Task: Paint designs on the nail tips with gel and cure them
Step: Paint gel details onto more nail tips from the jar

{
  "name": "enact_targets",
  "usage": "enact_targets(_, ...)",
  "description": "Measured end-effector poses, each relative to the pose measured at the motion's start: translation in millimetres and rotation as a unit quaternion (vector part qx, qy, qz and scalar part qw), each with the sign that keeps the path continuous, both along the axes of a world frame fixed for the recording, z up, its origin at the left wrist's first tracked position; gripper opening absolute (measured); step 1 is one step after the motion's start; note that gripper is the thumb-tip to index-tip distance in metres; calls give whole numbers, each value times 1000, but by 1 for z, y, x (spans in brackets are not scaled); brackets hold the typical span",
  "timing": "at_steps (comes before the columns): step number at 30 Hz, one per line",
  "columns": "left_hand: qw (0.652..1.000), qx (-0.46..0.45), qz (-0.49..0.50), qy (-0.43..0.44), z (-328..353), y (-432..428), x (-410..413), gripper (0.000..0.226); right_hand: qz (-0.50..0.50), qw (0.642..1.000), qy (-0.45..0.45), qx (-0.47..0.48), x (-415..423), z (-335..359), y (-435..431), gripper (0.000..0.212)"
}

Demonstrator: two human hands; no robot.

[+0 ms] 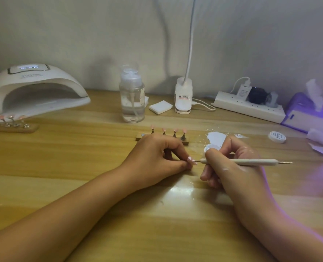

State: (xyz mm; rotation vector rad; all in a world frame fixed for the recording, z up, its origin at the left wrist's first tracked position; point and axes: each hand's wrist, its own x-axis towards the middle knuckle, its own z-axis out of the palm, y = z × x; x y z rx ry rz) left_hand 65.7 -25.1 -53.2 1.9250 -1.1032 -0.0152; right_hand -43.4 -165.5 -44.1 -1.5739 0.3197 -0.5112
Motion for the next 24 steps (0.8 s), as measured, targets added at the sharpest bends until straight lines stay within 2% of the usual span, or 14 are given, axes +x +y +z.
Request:
enact_targets(7,1000,0,4,-9,1,0,-1,27,2,1000,-3,-1,0,1,2,34)
enact_targets(18,1000,0,2,-13,0,-1,0,15,-12,1000,3,-2,-2,1,2,35)
enact_targets(24,1000,0,-1,-21,0,0,0,29,-5,1000,-1,-5,-1,1,2,35)
